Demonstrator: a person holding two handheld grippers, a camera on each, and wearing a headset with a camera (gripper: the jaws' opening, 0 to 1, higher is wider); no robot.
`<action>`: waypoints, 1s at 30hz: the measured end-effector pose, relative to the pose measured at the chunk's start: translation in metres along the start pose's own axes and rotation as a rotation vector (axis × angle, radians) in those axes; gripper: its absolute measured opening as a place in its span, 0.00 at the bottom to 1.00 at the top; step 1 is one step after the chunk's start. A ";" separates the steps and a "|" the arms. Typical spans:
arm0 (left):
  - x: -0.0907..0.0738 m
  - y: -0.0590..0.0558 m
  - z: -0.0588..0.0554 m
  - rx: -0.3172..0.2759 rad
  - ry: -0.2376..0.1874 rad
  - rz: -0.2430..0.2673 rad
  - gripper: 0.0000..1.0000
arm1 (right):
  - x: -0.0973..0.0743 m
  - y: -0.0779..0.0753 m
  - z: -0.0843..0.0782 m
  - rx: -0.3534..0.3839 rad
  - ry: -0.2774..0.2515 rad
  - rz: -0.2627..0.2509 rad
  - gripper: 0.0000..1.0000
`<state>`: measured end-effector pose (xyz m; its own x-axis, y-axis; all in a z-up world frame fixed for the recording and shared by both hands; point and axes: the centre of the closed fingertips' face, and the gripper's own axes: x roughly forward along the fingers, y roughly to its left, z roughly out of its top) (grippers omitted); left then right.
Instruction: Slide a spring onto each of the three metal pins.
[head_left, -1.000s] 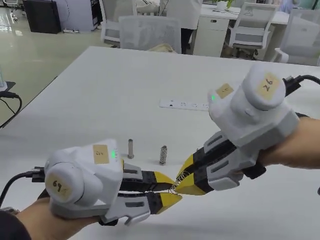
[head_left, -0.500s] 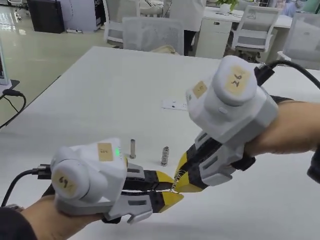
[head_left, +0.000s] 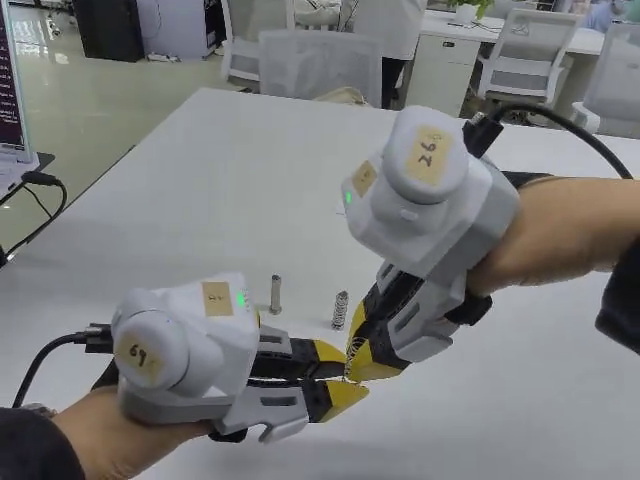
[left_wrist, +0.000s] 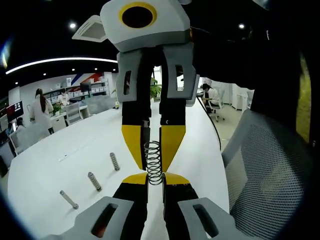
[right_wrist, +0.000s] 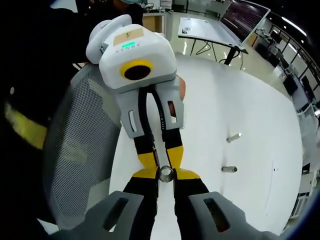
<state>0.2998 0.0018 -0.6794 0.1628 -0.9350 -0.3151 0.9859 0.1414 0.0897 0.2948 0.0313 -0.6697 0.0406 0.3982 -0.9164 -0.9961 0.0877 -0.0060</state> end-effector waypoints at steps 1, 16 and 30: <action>0.000 0.001 -0.001 -0.004 0.004 0.002 0.03 | 0.001 -0.001 0.000 0.002 0.001 0.004 0.08; -0.005 0.009 -0.006 -0.092 0.004 0.025 0.18 | 0.003 -0.010 0.007 0.001 -0.020 0.008 0.08; -0.014 0.018 -0.012 -0.130 -0.003 0.067 0.35 | 0.003 -0.017 0.010 -0.001 -0.027 -0.004 0.08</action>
<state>0.3153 0.0212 -0.6848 0.2282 -0.9230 -0.3098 0.9697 0.2441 -0.0130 0.3126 0.0404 -0.6678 0.0466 0.4226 -0.9051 -0.9960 0.0888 -0.0099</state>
